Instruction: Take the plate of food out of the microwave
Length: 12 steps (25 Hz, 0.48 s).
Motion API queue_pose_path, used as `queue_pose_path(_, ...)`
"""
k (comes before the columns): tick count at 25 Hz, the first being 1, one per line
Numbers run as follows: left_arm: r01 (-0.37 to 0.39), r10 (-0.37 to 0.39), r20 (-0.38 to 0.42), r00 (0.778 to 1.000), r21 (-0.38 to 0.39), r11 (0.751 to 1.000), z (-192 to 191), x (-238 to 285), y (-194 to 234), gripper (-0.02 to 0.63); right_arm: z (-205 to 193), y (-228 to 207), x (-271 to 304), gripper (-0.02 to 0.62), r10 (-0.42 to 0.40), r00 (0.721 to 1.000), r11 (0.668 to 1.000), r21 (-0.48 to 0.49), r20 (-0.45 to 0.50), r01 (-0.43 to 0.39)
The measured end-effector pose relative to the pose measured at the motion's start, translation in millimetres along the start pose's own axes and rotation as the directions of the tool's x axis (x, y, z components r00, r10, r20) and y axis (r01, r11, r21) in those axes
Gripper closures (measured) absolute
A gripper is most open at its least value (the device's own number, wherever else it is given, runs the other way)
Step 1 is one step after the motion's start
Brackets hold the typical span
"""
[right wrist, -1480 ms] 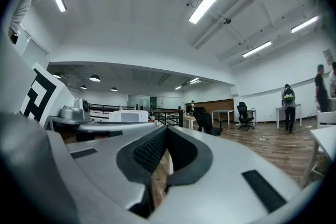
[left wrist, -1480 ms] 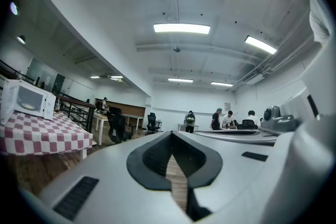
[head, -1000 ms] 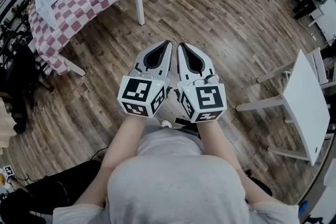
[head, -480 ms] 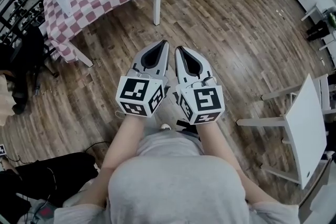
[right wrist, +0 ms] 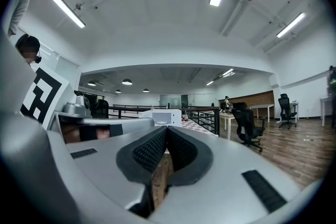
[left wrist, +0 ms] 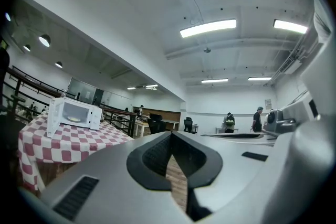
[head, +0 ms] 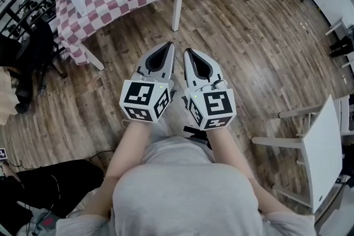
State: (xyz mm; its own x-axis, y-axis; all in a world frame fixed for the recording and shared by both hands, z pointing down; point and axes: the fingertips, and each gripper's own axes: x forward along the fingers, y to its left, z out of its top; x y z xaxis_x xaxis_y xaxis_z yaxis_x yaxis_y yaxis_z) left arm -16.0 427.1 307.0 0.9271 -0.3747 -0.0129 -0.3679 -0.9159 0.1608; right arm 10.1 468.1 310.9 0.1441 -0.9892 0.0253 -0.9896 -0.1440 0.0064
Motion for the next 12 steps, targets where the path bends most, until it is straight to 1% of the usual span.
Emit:
queue_pose_path(5, -0.021, 0.021, -0.007, 1.0, -0.001, 1.0, 2.1, 9.8, 32.1, 0.603, -1.3, 6.6, 31.7, 0.569, 0.017, 1.0, 1.0, 0.003, -0.006, -0.017)
queue_pose_path(12, -0.03, 0.03, -0.016, 0.999, 0.016, 0.999, 8.6, 31.4, 78.0, 0.603, -4.4, 11.8, 82.8, 0.569, 0.031, 0.999, 0.999, 0.022, -0.009, -0.031)
